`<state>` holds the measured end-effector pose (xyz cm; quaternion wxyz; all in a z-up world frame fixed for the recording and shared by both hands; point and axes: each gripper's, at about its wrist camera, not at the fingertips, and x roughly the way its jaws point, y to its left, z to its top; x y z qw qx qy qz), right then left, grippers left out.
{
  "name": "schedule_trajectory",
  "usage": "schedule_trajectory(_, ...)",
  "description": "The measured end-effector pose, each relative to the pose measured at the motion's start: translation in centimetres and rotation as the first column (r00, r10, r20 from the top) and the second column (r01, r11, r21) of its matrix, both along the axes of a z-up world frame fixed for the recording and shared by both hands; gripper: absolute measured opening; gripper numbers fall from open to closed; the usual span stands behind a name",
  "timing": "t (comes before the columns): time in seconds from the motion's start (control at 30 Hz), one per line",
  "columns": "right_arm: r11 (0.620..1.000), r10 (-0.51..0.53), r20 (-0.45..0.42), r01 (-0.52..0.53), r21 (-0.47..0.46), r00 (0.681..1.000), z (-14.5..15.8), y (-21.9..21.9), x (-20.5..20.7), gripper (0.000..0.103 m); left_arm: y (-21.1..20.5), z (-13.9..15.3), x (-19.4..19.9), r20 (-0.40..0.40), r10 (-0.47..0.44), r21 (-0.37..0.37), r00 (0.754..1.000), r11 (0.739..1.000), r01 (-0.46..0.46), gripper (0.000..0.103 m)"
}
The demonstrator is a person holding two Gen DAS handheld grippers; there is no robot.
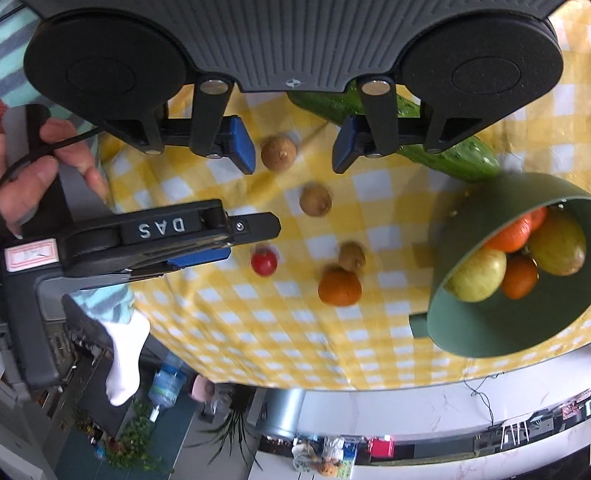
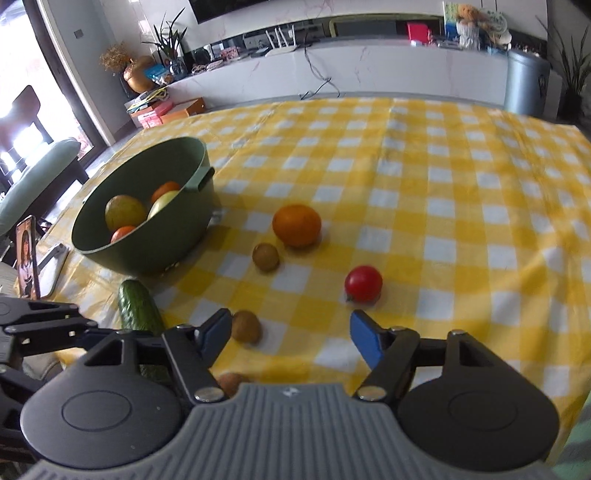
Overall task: Organize fruits
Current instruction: 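Grasp a brown kiwi with the left tool while the right tool grasps another kiwi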
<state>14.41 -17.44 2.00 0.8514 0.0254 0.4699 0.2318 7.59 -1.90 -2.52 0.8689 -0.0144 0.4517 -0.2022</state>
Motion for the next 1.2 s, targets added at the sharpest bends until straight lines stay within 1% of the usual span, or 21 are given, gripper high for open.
schedule_trajectory(0.07,1.0,0.015,-0.016,-0.015,0.0,1.0,-0.3,0.1,-0.4,0.055,-0.4,-0.4,0.0,-0.008,-0.003,0.002,1.0,1.0,0.003,0.05)
schedule_trajectory(0.13,1.0,0.017,-0.019,-0.017,-0.002,1.0,-0.4,0.1,-0.6,0.051,-0.8,-0.8,0.1,-0.011,-0.009,-0.003,1.0,1.0,0.009,0.047)
schedule_trajectory(0.27,1.0,0.005,-0.025,-0.005,0.015,1.0,-0.3,-0.4,-0.7,0.049,-2.0,-1.9,0.4,-0.025,-0.018,0.005,1.0,1.0,0.018,0.041)
schedule_trajectory(0.4,1.0,0.005,-0.051,-0.004,0.03,0.999,-0.6,-0.6,-0.6,0.049,-3.1,-3.0,0.9,-0.047,0.0,0.039,0.999,0.999,0.001,0.038)
schedule_trajectory(0.53,1.0,0.019,-0.052,-0.018,0.022,0.998,-0.9,-0.3,-0.7,0.049,-3.6,-3.3,1.0,-0.042,0.014,0.057,0.999,0.998,-0.011,0.035)
schedule_trajectory(0.57,1.0,0.02,-0.051,-0.019,0.02,0.998,-0.9,-0.3,-0.7,0.049,-3.7,-3.3,1.1,-0.043,0.016,0.058,0.999,0.998,-0.013,0.032)
schedule_trajectory(0.73,0.999,0.029,-0.039,-0.029,0.015,0.999,-0.8,-0.1,-0.6,0.049,-3.6,-3.4,1.0,-0.041,0.024,0.051,0.999,0.998,-0.022,0.031)
schedule_trajectory(0.93,0.999,0.044,-0.019,-0.044,0.006,0.999,-0.8,0.1,-0.7,0.048,-2.9,-1.8,0.6,-0.019,0.029,0.044,0.999,0.999,-0.028,0.031)
schedule_trajectory(1.2,0.998,0.068,0.004,-0.068,0.004,0.998,-0.8,0.8,-0.7,0.048,-0.7,0.0,0.6,-0.021,0.119,0.077,0.993,0.99,-0.117,0.031)
